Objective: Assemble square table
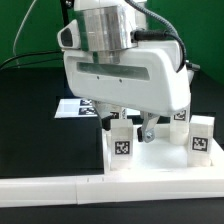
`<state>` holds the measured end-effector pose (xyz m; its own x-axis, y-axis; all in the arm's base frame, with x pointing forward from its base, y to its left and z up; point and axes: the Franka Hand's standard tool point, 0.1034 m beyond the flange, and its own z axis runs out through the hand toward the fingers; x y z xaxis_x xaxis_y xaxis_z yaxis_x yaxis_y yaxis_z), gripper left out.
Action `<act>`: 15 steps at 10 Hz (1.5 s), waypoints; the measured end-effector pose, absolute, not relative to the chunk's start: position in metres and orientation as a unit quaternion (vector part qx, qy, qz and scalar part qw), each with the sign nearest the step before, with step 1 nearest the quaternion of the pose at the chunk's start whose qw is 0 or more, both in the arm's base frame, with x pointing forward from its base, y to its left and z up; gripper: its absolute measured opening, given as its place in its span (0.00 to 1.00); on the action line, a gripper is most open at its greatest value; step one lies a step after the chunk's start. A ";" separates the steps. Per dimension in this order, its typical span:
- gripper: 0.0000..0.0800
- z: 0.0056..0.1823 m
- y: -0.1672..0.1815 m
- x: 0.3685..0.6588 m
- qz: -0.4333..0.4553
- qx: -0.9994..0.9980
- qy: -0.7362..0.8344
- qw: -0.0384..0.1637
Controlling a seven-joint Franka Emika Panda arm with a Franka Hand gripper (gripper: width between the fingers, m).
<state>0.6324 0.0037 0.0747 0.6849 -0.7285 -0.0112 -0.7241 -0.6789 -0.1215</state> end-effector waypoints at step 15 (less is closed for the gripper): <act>0.36 0.071 -0.001 0.634 -0.021 -0.741 0.669 0.061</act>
Offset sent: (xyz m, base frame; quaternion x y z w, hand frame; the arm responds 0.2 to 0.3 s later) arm 0.0052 0.0082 -0.0152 0.0426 0.0936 -0.4555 0.8843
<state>0.6336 -0.0014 0.0709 0.1049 -0.9932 -0.0508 -0.9880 -0.0982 -0.1192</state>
